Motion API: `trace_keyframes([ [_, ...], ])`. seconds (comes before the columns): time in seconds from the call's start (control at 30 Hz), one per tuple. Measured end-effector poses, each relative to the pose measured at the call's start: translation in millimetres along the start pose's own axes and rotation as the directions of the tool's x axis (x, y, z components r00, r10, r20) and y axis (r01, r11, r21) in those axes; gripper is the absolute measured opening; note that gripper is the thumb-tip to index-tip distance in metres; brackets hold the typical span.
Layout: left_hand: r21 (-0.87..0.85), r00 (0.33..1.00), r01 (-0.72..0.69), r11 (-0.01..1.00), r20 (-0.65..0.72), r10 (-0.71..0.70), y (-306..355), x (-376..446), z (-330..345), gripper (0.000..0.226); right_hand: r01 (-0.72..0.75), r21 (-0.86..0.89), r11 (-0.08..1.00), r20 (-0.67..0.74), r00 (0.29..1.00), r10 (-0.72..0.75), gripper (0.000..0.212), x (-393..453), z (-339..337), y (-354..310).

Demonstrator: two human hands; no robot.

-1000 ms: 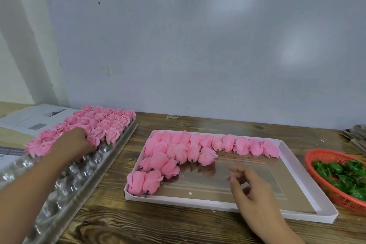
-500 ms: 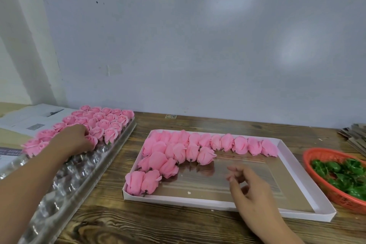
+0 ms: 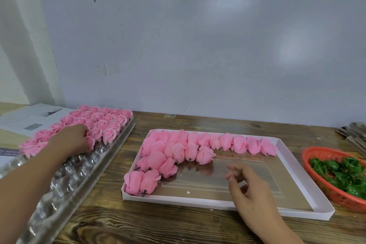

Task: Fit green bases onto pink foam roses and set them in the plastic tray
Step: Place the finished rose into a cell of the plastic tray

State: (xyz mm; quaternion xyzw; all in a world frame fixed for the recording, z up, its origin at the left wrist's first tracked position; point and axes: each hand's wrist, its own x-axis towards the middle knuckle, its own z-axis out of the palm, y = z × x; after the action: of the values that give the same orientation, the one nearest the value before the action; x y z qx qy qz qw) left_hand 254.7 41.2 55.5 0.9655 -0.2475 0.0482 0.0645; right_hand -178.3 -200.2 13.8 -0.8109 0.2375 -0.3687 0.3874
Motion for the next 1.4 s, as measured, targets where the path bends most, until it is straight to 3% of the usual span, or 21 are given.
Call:
trace_keyframes([
  [0.33, 0.087, 1.0, -0.001, 0.996, 0.003, 0.001, 1.8, -4.7, -0.8, 0.031, -0.003, -0.001, 1.0, -0.002, 1.0, 0.003, 0.038, -0.9, -0.5, -1.9],
  [0.5, 0.098, 0.998, -0.032, 0.995, 0.048, 0.027, 6.3, -15.5, -12.0, 0.063, -0.007, -0.009, 1.0, 0.008, 1.0, 0.007, 0.038, -0.7, -1.1, -3.6],
  [0.6, 0.147, 0.998, -0.056, 0.988, -0.029, 0.061, 20.4, -32.9, -27.5, 0.059, -0.011, -0.018, 1.0, 0.019, 1.0, 0.011, 0.036, -0.4, -1.0, -4.4],
  [0.67, 0.047, 0.984, -0.108, 0.993, -0.14, 0.114, 41.2, -55.9, -34.5, 0.032, -0.006, -0.03, 1.0, 0.032, 0.999, 0.007, 0.034, -0.3, -1.2, -4.4],
  [0.73, -0.16, 0.966, -0.234, 0.959, -0.152, 0.21, 66.6, -91.1, -31.4, 0.007, -0.006, -0.046, 0.999, 0.049, 0.999, 0.008, 0.031, -0.1, -1.5, -4.3],
  [0.83, -0.36, 0.923, -0.375, 0.854, -0.061, 0.38, 96.0, -151.9, -13.3, 0.01, -0.01, -0.063, 0.998, 0.061, 0.998, 0.014, 0.03, -0.1, -1.4, -3.7],
  [0.9, -0.407, 0.902, -0.412, 0.815, -0.055, 0.428, 102.4, -178.2, 0.7, 0.007, -0.011, -0.07, 0.998, 0.069, 0.997, 0.016, 0.03, -0.3, -1.0, -3.9],
  [1.03, -0.48, 0.897, -0.436, 0.761, -0.161, 0.412, 97.6, -195.8, 15.6, 0.012, -0.008, -0.111, 0.994, 0.09, 0.996, 0.018, 0.026, 1.3, -0.2, -6.8],
  [1.13, -0.486, 0.883, -0.466, 0.739, -0.209, 0.42, 90.9, -197.9, 21.9, 0.023, -0.019, -0.172, 0.985, 0.183, 0.982, 0.051, 0.017, 6.9, 7.3, -14.4],
  [1.3, -0.468, 0.849, -0.528, 0.709, -0.32, 0.421, 91.3, -199.1, 33.9, 0.033, -0.009, -0.242, 0.97, 0.397, 0.912, 0.107, 0.003, 19.5, 43.0, -38.1],
  [1.4, -0.492, 0.852, -0.521, 0.698, -0.351, 0.388, 87.4, -196.8, 41.9, 0.035, -0.141, -0.201, 0.969, 0.498, 0.837, 0.225, 0.018, 24.0, 74.6, -54.1],
])
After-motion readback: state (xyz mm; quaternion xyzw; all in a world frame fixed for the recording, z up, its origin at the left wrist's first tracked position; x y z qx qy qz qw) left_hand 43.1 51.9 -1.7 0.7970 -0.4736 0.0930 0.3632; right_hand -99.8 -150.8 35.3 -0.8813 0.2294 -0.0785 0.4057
